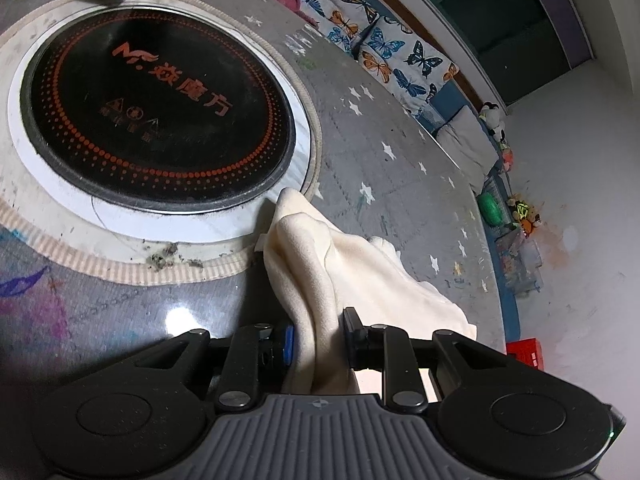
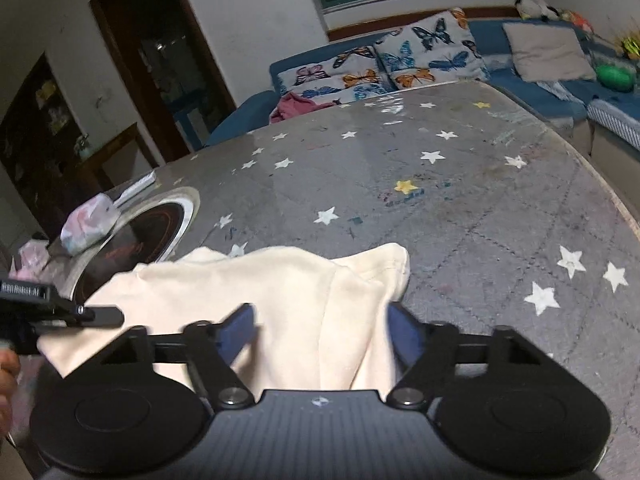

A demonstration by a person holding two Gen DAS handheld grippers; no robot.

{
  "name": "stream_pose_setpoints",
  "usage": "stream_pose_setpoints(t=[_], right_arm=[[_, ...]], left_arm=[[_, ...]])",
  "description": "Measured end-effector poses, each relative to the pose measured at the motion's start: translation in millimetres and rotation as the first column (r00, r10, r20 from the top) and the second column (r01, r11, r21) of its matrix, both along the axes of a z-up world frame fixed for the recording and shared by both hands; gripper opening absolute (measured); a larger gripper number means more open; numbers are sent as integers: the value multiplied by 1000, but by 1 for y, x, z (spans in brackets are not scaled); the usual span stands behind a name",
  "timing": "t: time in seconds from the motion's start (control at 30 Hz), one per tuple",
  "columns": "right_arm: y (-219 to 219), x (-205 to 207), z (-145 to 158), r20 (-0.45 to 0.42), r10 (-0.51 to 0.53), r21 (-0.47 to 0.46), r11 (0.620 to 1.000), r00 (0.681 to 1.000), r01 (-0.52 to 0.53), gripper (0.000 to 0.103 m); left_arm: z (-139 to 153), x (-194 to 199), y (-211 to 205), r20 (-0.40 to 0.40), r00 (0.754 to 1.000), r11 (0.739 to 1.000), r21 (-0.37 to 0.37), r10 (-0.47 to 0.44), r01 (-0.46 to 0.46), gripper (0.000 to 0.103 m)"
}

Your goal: Fold clothes

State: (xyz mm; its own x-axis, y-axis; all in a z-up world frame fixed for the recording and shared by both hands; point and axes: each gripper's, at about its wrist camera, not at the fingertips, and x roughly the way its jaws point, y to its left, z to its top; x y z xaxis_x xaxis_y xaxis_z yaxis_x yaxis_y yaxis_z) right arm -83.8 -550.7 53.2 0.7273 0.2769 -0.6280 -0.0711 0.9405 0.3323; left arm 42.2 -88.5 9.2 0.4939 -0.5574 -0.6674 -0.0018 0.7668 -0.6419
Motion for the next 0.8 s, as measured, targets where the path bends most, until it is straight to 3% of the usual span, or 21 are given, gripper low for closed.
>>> stream_pose_setpoints(t=[0.03,0.23,0.5,0.8], right_arm=[[-2,1,0,-6,-12,17,1000,1000,13,46],[-9,-5,2,-1,-54,45,998,999,54,15],[-11,-22,32,95,-74,-14,997,993,76,11],[-46,-34,62,172,-150,-91,982,974,168,11]], left_arm=[[1,0,-1,10,1000,1000,11,-5,5,25],[13,-3,-8,64,997,997,66,-50,46,22],[40,-6,-37,147,980,986,117,-137,120,19],[62,-3,-110,205,943,960,158,-260,230,18]])
